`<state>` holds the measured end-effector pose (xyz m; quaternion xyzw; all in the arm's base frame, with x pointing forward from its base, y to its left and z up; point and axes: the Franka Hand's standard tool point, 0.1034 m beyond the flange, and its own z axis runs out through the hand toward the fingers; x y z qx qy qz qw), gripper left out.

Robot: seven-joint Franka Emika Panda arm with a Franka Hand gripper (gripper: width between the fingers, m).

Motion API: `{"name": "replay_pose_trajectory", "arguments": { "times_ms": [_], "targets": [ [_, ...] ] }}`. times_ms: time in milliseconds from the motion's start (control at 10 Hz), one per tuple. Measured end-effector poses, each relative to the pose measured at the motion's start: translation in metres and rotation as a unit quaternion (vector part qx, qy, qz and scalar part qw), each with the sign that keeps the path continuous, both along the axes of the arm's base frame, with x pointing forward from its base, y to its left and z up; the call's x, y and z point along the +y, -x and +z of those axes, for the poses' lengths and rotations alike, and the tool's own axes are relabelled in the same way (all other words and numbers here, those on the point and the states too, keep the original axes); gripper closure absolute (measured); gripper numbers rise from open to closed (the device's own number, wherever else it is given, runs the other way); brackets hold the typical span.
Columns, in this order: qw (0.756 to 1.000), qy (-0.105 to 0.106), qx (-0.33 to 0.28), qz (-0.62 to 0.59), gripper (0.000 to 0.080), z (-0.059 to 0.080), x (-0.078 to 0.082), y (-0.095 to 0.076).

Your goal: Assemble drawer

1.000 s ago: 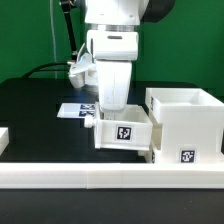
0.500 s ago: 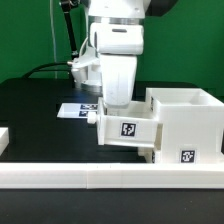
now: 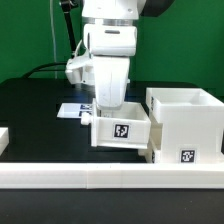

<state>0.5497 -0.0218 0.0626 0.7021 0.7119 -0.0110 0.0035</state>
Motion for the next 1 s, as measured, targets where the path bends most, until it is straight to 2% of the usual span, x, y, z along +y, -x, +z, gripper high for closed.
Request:
{"name": "replay_pose_trajectory", "arguments": {
  "times_ms": [700,900,1000],
  "targets": [
    [1.000,0.000,0.000,0.002,0.0757,-0.0004,-0.0002,0.0001],
    [1.000,0.000,0.006,-0.002,0.0757,0.0023,0.0068,-0.0013],
    [1.000,-0.001,0.006,0.000,0.0757,0.0026,0.0048,-0.0017]
  ]
}}
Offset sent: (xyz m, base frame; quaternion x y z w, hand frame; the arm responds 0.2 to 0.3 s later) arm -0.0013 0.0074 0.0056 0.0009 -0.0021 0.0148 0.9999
